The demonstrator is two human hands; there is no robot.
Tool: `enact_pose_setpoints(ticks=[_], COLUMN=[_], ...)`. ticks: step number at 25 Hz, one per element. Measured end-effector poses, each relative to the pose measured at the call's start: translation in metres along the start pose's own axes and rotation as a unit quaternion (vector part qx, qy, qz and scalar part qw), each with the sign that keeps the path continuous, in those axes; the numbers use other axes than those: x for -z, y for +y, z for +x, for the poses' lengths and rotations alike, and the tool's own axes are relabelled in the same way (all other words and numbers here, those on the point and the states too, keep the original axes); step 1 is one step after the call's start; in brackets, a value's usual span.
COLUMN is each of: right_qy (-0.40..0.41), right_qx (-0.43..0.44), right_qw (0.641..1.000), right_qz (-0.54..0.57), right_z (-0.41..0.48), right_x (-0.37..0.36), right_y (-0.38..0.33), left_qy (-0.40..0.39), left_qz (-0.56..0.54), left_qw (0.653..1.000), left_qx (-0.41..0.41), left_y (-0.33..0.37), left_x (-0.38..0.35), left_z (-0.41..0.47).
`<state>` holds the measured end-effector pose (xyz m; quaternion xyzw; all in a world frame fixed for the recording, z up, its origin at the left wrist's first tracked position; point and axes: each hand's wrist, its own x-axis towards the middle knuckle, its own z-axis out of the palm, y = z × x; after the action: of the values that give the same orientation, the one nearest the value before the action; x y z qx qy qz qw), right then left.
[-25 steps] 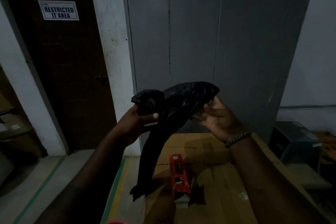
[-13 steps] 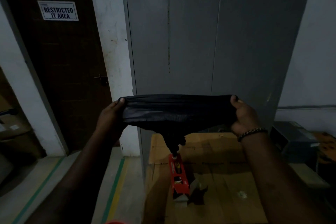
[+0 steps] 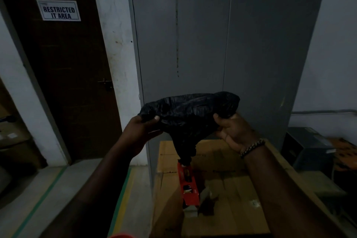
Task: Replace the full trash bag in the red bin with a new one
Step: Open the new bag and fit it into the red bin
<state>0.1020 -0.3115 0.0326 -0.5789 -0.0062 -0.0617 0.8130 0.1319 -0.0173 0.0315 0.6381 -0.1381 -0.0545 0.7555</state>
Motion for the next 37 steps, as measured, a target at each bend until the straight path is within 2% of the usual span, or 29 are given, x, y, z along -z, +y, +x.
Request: enact_pose_setpoints(ticks=[2,6,8,11,13,14,16,18,20,23,26,29,31,33,35,36,37], right_qy=[0.045,0.155,0.152,0.010,-0.086,-0.114,-0.097,-0.034,-0.004,0.041,0.074,0.071,0.106,0.161,0.207,0.226,0.234], right_qx=[0.021,0.055,0.056,0.062,0.049,0.037,0.017,0.011,0.031,0.068,0.069,0.067,0.068,0.064,0.048,0.039,0.034], right_qw=[0.999,0.986,0.986,0.984,0.980,0.983,0.993,0.999,0.998,0.997,0.995,0.994,0.991,0.984,0.976,0.972,0.971], right_qz=[-0.013,-0.022,0.024,0.169,0.174,0.140,0.061,0.033,0.045,0.018,-0.004,-0.040,-0.051,-0.044,-0.048,-0.053,-0.040], right_z=[0.001,0.002,0.002,-0.001,-0.003,-0.005,-0.006,-0.004,-0.004,-0.003,-0.001,0.001,0.000,0.002,0.006,0.007,0.008], right_x=[0.003,0.021,0.024,0.021,0.018,0.015,0.004,-0.002,-0.003,-0.003,-0.007,-0.010,-0.004,0.014,0.037,0.046,0.053], right_y=[-0.006,-0.022,-0.025,-0.019,-0.008,-0.002,0.005,0.007,0.005,0.000,0.000,0.006,0.003,-0.005,-0.011,-0.015,-0.016], left_qy=[0.058,0.159,0.132,-0.029,-0.103,-0.110,-0.073,-0.002,0.043,0.051,-0.023,-0.090,-0.028,0.079,0.159,0.175,0.172], left_qz=[-0.046,-0.071,-0.117,-0.195,-0.186,-0.158,-0.072,-0.025,-0.037,-0.067,-0.075,-0.004,0.003,-0.052,0.024,0.086,0.092], left_qw=[0.997,0.984,0.984,0.980,0.977,0.981,0.995,1.000,0.998,0.994,0.993,0.993,0.998,0.994,0.987,0.981,0.981], left_qx=[0.010,-0.032,-0.019,-0.016,-0.020,-0.021,-0.018,0.003,0.032,0.071,0.092,0.070,0.050,0.047,0.024,0.017,0.017], left_y=[0.005,0.015,0.017,0.012,0.010,0.007,0.007,0.003,0.000,-0.002,-0.002,-0.005,-0.005,0.006,0.019,0.021,0.019], left_x=[0.006,0.024,0.028,0.024,0.010,0.003,-0.012,-0.014,-0.006,0.005,0.003,-0.006,-0.003,0.004,0.016,0.023,0.030], left_z=[0.000,0.004,0.005,0.002,-0.004,-0.006,-0.009,-0.008,-0.005,-0.003,-0.003,-0.008,-0.007,-0.009,-0.010,-0.011,-0.009])
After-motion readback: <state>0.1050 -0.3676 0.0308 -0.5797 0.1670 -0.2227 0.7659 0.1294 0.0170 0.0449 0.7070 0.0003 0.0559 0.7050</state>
